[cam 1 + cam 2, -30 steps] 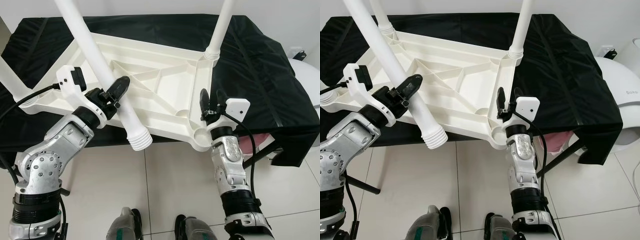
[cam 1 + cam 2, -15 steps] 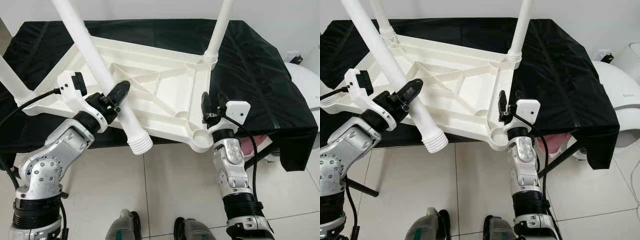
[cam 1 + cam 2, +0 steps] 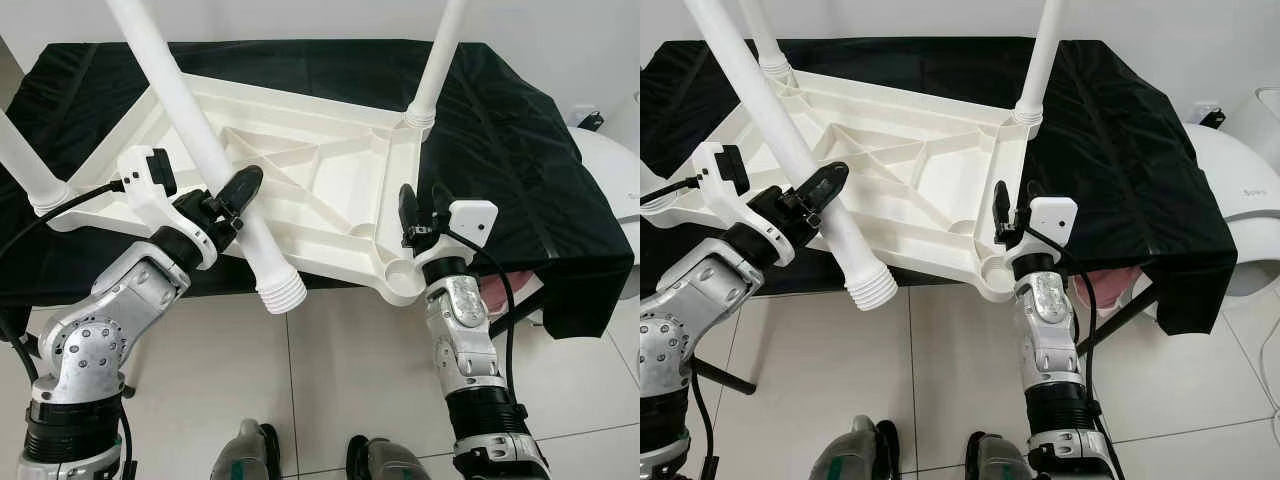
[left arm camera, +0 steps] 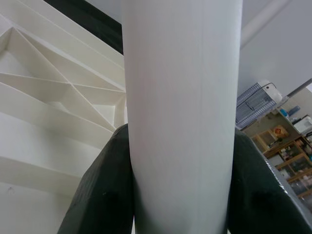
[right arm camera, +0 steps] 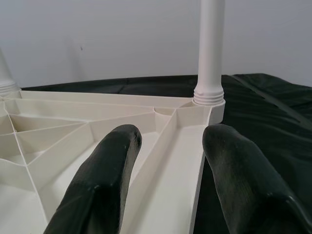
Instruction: Building children table
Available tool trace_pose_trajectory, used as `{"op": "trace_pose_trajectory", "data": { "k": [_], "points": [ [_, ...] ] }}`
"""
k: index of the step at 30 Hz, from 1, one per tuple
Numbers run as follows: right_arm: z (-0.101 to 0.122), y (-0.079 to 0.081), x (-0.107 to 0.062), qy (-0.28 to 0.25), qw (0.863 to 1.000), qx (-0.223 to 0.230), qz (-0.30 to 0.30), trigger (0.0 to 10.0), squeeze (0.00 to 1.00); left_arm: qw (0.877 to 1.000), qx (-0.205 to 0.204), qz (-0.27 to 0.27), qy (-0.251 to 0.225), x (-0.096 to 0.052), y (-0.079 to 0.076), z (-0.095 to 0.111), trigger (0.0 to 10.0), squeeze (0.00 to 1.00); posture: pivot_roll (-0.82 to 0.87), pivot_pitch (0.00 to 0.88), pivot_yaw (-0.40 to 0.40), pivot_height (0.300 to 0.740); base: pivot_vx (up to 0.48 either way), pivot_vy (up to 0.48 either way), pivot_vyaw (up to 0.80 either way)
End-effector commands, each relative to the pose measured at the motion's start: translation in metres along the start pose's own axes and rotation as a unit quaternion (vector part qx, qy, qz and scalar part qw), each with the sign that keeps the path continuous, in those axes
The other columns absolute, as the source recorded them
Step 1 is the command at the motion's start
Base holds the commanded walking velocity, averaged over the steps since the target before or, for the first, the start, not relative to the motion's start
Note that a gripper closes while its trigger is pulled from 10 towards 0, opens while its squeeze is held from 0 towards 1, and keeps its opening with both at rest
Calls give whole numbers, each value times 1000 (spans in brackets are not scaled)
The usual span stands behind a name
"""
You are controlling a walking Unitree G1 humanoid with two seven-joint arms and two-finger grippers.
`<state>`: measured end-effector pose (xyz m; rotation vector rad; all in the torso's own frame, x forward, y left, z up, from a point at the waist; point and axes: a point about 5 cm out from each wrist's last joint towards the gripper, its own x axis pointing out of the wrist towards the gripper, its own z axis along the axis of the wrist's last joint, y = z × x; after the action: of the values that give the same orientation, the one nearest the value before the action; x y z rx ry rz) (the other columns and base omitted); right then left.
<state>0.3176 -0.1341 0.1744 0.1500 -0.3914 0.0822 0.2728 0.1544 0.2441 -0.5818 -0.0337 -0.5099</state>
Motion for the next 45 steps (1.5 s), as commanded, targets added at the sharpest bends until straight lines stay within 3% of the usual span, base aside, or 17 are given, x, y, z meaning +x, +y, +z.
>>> {"op": "trace_pose_trajectory", "data": {
  "k": [1, 22, 26, 38, 45],
  "points": [
    [-1, -2, -3, 6, 1000, 1, 0, 10000, 0, 993, 13, -121, -1, -2, -17, 3, 10000, 0, -6, 138, -25, 740, 0, 0, 0],
    [0, 2, -4, 15, 1000, 7, 13, 10000, 0, 992, 23, -126, 3, -4, -19, 4, 10000, 0, -3, 144, -21, 740, 0, 0, 0],
    [3, 5, -3, 17, 999, 13, 25, 10000, 0, 989, 43, -138, 4, -1, -24, 8, 10000, 0, 0, 149, -19, 740, 0, 0, 0],
    [19, 33, 11, 30, 990, 67, 119, 10000, 0, 973, 75, -218, 31, 14, -47, 12, 10000, 0, -9, 142, -14, 740, 0, 0, 0],
    [28, 48, 15, 74, 972, 89, 206, 10000, 0, 958, 116, -253, 69, 26, -56, 2, 10000, 0, -9, 141, -17, 740, 0, 0, 0]
  ]
}}
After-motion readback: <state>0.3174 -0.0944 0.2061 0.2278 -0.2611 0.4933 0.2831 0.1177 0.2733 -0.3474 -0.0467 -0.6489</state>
